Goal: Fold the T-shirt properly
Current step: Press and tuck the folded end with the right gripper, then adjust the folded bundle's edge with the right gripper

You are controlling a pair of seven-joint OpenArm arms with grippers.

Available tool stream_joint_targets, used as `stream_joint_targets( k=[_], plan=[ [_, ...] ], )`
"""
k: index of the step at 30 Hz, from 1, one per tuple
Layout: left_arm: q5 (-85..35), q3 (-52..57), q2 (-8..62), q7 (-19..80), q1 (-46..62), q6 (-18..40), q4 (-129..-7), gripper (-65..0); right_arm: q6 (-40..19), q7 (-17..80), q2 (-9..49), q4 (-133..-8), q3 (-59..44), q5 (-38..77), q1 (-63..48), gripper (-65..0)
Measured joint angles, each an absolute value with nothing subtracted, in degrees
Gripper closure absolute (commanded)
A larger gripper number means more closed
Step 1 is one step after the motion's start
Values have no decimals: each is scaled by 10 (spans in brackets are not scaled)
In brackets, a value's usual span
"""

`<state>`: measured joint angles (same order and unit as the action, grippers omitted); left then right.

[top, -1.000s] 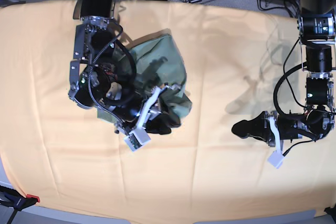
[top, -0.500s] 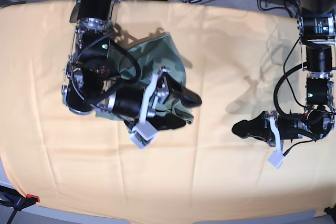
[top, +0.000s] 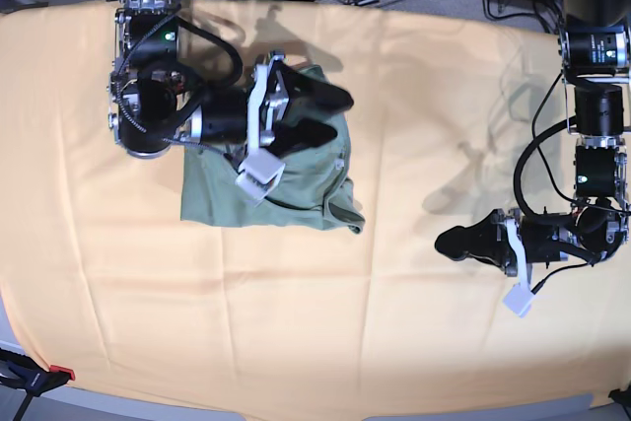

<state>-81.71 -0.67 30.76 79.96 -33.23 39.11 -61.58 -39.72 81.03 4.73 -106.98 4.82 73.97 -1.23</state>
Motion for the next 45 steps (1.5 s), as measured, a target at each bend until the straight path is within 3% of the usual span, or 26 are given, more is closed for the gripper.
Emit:
stream_joint_targets(
  k=[5,10,14,16,19,25,36,45],
  plan=[
    [-817,-7,307,799,-332,391,-616,0,-397,806,90,-1070,109,583,-23,-347],
    [-819,-7,307,800,-332,391,-616,0,-397,662,122,-1070,149,399,-22,-347],
    [-819,-7,308,800,-332,391,-616,0,-397,642,122,-1070,179,342,-22,-340],
    [-819,-7,307,800,-332,391,-616,0,-397,634,124,-1070,191,328,-22,-255],
    [-819,-7,308,800,-332,391,-616,0,-397,633,124,-1070,205,319,-22,0],
    [-819,-7,308,799,-332,391,-616,0,-397,612,122,-1070,205,324,-18,0],
    [-819,-7,308,800,-332,391,-616,0,-397,608,120,-1124,205,447,-18,0],
    [-819,-7,307,800,-332,391,-616,0,-397,608,58,-1124,205,446,-18,0]
  ],
)
